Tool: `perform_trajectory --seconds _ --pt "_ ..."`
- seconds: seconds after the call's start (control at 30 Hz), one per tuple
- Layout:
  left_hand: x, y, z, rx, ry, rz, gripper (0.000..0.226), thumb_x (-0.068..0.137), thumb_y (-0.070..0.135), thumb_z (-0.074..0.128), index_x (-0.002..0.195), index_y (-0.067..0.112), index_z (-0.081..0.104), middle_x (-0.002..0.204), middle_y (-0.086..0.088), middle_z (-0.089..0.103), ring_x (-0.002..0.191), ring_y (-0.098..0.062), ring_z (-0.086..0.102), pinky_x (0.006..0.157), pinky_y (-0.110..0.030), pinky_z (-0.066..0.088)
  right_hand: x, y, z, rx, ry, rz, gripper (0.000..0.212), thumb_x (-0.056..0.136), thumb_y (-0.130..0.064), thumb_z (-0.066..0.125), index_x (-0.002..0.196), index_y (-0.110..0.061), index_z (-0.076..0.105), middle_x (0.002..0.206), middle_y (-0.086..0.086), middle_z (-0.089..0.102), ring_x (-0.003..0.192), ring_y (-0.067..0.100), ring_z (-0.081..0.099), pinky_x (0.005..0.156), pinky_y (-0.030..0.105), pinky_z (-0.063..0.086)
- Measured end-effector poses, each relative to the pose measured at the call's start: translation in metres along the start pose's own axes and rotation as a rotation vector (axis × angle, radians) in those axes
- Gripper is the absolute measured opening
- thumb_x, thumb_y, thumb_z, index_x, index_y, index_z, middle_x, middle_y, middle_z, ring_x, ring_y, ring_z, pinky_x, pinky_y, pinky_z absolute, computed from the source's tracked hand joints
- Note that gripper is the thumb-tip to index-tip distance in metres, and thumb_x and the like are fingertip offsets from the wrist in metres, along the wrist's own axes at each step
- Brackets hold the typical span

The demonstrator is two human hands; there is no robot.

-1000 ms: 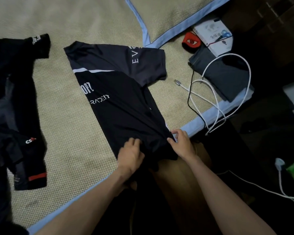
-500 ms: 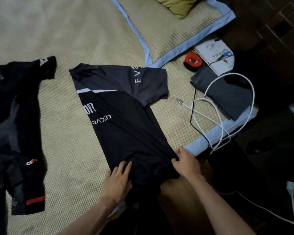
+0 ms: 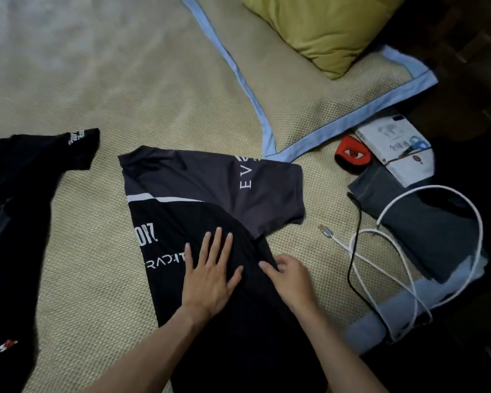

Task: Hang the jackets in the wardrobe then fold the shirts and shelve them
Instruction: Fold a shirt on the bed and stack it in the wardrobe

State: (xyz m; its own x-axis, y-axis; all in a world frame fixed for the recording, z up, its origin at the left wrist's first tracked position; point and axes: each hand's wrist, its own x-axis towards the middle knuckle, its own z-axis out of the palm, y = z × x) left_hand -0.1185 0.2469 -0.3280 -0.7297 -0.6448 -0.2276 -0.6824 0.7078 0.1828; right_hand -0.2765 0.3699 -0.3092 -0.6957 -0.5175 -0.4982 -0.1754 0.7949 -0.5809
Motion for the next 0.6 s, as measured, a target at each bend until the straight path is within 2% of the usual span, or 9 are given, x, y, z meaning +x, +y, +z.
perform_trajectory --seconds 0.1,0.17,0.23,0.3,0.33,0.43,0.53,0.6 --pt "-0.004 -0.001 0.003 0.031 -0.008 0.012 0.077 0.097 0.067 0.024 0.161 0.025 0.014 0.17 -0.002 0.006 0.156 -0.025 0.008 0.121 -0.063 0.012 0.017 0.003 0.004 -0.018 -0.007 -0.042 0.036 0.08 -0.058 0.048 0.069 -0.025 0.055 0.06 -0.01 0.063 0.063 0.013 0.063 0.064 0.04 0.052" --pt "0.002 0.0 -0.006 0.025 0.018 0.005 0.078 0.096 0.065 0.03 0.161 0.024 0.018 0.169 -0.003 0.011 0.155 -0.026 0.013 0.121 -0.064 0.011 0.024 0.001 0.003 0.098 -0.043 0.008 0.033 0.081 -0.052 0.05 0.076 -0.024 0.066 0.069 -0.012 0.07 0.073 0.014 0.069 0.072 0.042 0.057" --pt "0.017 0.002 -0.018 0.02 0.056 0.0 0.076 0.096 0.061 0.036 0.16 0.023 0.021 0.169 -0.004 0.015 0.155 -0.026 0.016 0.12 -0.064 0.012 0.033 -0.013 -0.003 0.441 -0.078 0.139 0.029 0.089 -0.043 0.06 0.089 -0.019 0.076 0.084 -0.005 0.078 0.084 0.017 0.075 0.084 0.045 0.06" --pt "0.044 0.0 -0.024 0.019 0.112 -0.017 0.073 0.096 0.056 0.037 0.16 0.022 0.023 0.168 -0.003 0.016 0.155 -0.024 0.017 0.12 -0.063 0.013 0.046 -0.034 -0.011 0.899 -0.146 0.272 0.018 0.096 -0.026 0.065 0.089 -0.011 0.074 0.082 0.003 0.078 0.081 0.014 0.077 0.085 0.038 0.058" --pt "0.061 -0.001 -0.026 0.015 0.134 -0.033 0.072 0.097 0.055 0.036 0.16 0.022 0.023 0.168 -0.003 0.016 0.155 -0.023 0.017 0.12 -0.063 0.012 0.054 -0.047 -0.015 1.096 -0.182 0.277 0.015 0.097 -0.022 0.066 0.096 -0.009 0.073 0.085 0.006 0.078 0.083 0.015 0.077 0.088 0.036 0.055" --pt "0.112 -0.001 -0.026 0.004 0.161 -0.051 0.069 0.099 0.053 0.032 0.16 0.023 0.022 0.168 -0.002 0.016 0.155 -0.022 0.017 0.122 -0.061 0.011 0.084 -0.072 -0.012 1.407 -0.18 0.32 0.043 0.091 -0.024 0.075 0.128 -0.005 0.066 0.119 0.018 0.074 0.112 0.03 0.071 0.102 0.045 0.052" --pt "0.147 0.005 -0.02 0.004 0.166 -0.013 0.065 0.101 0.052 0.028 0.16 0.027 0.022 0.168 -0.001 0.017 0.155 -0.022 0.016 0.121 -0.062 0.01 0.115 -0.086 0.0 1.532 -0.06 0.469 0.048 0.083 -0.022 0.081 0.126 -0.005 0.067 0.117 0.019 0.074 0.106 0.037 0.073 0.094 0.052 0.057" --pt "0.157 0.005 -0.012 0.008 0.172 -0.019 0.064 0.101 0.053 0.026 0.16 0.03 0.018 0.169 0.0 0.014 0.156 -0.022 0.012 0.121 -0.063 0.007 0.131 -0.092 0.006 1.53 0.107 0.5 0.05 0.076 -0.023 0.086 0.12 -0.006 0.069 0.112 0.018 0.076 0.097 0.037 0.075 0.086 0.056 0.06"
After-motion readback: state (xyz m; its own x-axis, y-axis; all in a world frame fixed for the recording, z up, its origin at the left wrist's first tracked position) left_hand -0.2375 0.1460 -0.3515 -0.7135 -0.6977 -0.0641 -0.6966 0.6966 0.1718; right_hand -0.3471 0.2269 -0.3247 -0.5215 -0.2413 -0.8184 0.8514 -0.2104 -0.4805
